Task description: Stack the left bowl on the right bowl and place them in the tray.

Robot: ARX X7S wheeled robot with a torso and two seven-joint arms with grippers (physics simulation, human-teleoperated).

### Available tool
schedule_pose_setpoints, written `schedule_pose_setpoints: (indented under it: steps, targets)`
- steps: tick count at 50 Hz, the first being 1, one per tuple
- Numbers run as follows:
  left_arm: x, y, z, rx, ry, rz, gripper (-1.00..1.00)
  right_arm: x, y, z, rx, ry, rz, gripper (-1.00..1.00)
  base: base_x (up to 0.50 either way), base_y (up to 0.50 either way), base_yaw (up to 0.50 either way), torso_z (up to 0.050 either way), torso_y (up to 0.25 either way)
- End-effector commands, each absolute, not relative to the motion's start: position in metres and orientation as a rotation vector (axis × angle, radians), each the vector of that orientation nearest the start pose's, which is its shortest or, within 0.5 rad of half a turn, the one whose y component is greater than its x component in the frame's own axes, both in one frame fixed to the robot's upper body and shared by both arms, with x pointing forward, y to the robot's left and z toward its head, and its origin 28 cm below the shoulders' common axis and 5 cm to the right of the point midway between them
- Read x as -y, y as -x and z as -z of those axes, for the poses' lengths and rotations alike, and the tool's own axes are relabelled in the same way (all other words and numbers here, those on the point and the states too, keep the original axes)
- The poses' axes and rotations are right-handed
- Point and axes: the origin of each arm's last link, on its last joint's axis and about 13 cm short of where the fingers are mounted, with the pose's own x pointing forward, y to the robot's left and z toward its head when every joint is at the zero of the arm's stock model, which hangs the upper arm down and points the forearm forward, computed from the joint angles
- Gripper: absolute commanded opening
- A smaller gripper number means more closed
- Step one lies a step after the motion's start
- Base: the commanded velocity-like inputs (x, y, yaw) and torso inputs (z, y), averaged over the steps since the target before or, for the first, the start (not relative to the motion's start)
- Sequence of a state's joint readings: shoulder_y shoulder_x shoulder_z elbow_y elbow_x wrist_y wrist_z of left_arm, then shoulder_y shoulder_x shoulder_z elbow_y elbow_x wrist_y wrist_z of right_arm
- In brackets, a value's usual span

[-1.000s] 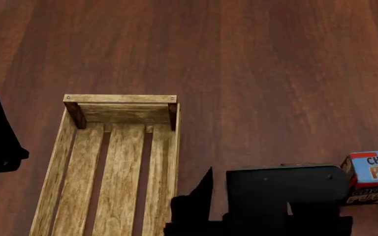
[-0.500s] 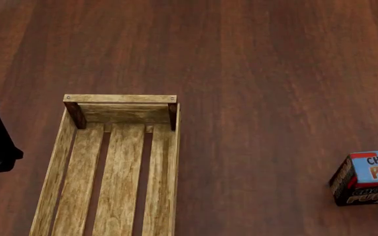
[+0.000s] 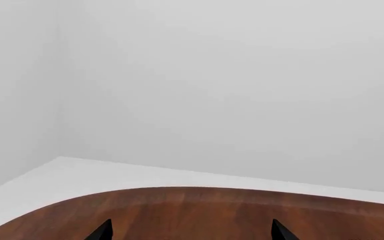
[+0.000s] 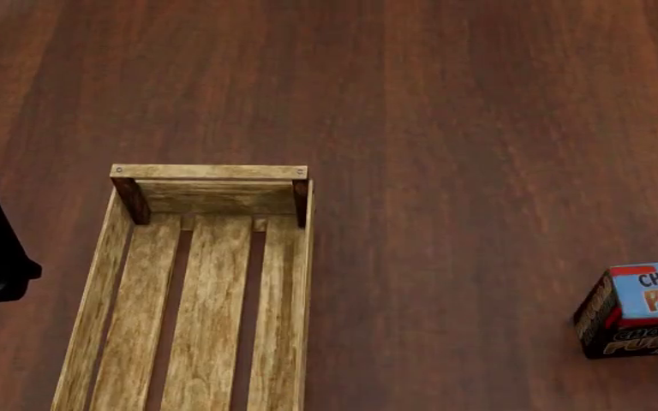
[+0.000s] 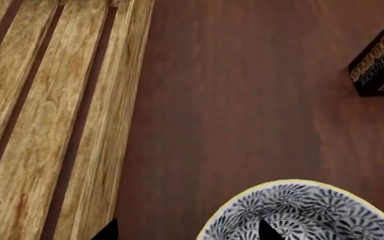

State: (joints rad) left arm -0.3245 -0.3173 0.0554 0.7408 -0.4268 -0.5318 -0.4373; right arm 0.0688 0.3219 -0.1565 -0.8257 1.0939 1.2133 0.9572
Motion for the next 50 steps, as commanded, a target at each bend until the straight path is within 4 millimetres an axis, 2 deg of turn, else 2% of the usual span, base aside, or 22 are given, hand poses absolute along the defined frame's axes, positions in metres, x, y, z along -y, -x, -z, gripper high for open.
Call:
schedule_pose_setpoints:
  steps: [1, 24, 50]
  targets:
    - [-0.221, -0.220, -0.195, 0.457, 0.080, -0.092, 1.00, 0.069, -0.133, -0.101, -0.570, 0.002, -0.069, 1.00, 0.00, 0.00, 0.00, 0.000, 0.000]
    - [-0.222, -0.219, -0.195, 0.456, 0.079, -0.097, 1.00, 0.069, -0.138, -0.065, -0.718, -0.016, -0.110, 1.00, 0.00, 0.00, 0.00, 0.000, 0.000]
    - [-0.222, -0.220, -0.194, 0.452, 0.078, -0.102, 1.00, 0.073, -0.141, -0.048, -0.770, -0.042, -0.089, 1.00, 0.00, 0.00, 0.00, 0.000, 0.000]
